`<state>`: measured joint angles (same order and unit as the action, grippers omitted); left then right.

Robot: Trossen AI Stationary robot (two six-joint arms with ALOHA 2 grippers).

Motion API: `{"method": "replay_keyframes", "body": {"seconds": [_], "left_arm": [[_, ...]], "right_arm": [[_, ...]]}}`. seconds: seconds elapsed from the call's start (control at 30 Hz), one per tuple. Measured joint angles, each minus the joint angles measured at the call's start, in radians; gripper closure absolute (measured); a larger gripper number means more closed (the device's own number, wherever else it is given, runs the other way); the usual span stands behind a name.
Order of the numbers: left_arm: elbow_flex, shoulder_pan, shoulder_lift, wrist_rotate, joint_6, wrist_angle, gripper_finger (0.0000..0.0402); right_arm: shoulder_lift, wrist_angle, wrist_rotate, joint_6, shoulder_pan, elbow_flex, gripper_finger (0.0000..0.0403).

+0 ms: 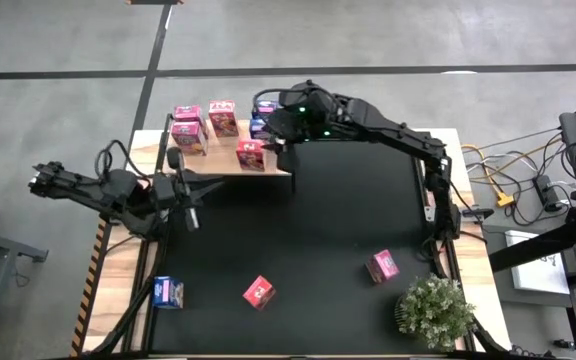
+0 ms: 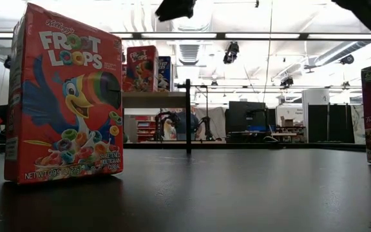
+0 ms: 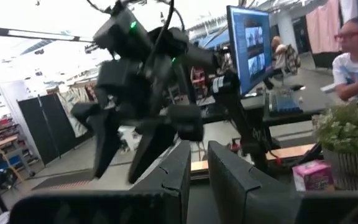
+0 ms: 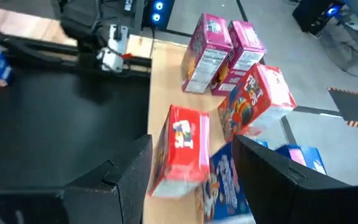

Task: Stack cereal on shelf
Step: Align the right red cereal box with the other red cereal box on the shelf

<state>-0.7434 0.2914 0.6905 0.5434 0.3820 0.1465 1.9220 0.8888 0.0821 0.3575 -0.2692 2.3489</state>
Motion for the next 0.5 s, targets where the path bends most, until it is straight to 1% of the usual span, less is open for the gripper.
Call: {"method": "replay_keyframes", "body": {"seconds": [0.07,0.17,0.33,0.5], "left_arm": [[-0.03,-0.011,0.026,0.0,-0.002,-0.034,0.0363],[-0.099,-0.03,0.07,-0.001,-0.015,-0.152,0.0363],[-0.252,-0.071,0.151,-0.002,-0.093,-0.455,0.0363],[-0.394,-0.123,0.247,-0.009,-0.178,-0.741,0.0363]], "right_arm": [[-0.026,0.032,0.001,0.001,0.013,-0.002,0.0196],[-0.053,0.091,0.005,0.006,0.044,-0.007,0.0207],[-0.064,0.173,0.005,0.007,0.102,-0.035,0.0233],[-0.09,0.189,0.005,-0.003,0.152,-0.126,0.0255]]}}
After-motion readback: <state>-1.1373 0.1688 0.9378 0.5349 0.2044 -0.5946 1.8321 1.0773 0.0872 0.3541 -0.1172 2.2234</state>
